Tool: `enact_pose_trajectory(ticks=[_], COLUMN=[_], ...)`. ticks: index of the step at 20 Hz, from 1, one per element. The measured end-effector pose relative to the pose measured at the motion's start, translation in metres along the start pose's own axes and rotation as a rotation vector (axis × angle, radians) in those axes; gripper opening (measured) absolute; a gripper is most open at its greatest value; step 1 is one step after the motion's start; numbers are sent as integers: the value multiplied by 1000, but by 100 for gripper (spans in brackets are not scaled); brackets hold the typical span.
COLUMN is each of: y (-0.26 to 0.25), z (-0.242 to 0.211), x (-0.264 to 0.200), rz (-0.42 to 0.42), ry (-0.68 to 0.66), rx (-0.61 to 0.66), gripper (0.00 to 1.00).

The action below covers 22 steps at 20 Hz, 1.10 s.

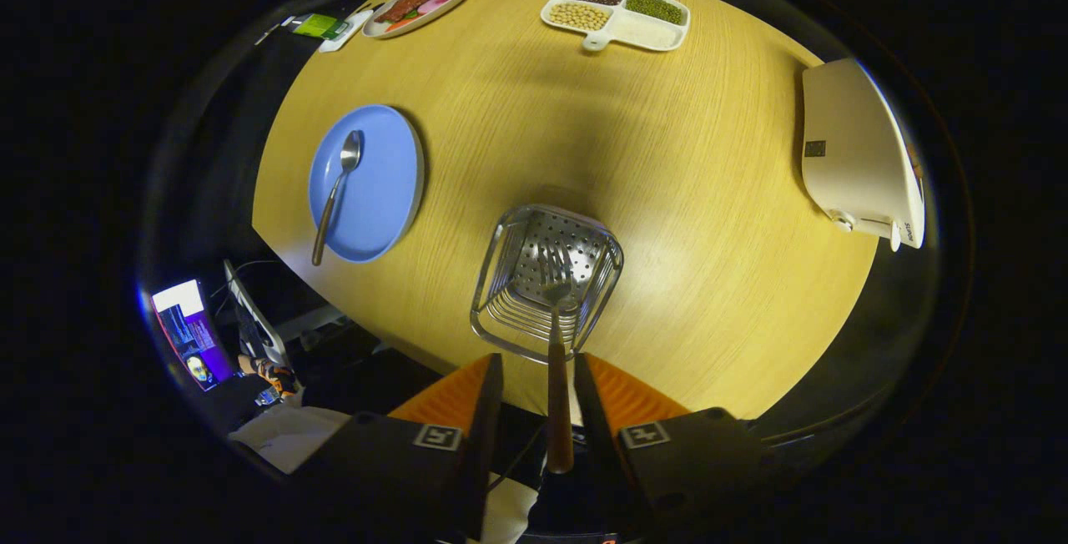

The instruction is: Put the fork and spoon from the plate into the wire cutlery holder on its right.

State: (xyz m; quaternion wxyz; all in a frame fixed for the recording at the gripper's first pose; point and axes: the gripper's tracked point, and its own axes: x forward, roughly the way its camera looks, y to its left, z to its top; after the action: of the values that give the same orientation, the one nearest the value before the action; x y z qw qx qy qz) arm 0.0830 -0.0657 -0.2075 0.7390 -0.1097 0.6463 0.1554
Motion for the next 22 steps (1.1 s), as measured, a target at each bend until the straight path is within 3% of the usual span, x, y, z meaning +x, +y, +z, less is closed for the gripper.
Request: enact_pose_trajectory(ticks=[2,6,14,20,22], y=[11,22,80,138,167], z=[9,20,24,30,28], x=[-10,-37,-81,-47,-26], rz=[50,82,95,47,80], ry=[-70,-224,-531,-600,-583], rx=[28,64,39,-66,-66], gripper=[83,100,99,99,100])
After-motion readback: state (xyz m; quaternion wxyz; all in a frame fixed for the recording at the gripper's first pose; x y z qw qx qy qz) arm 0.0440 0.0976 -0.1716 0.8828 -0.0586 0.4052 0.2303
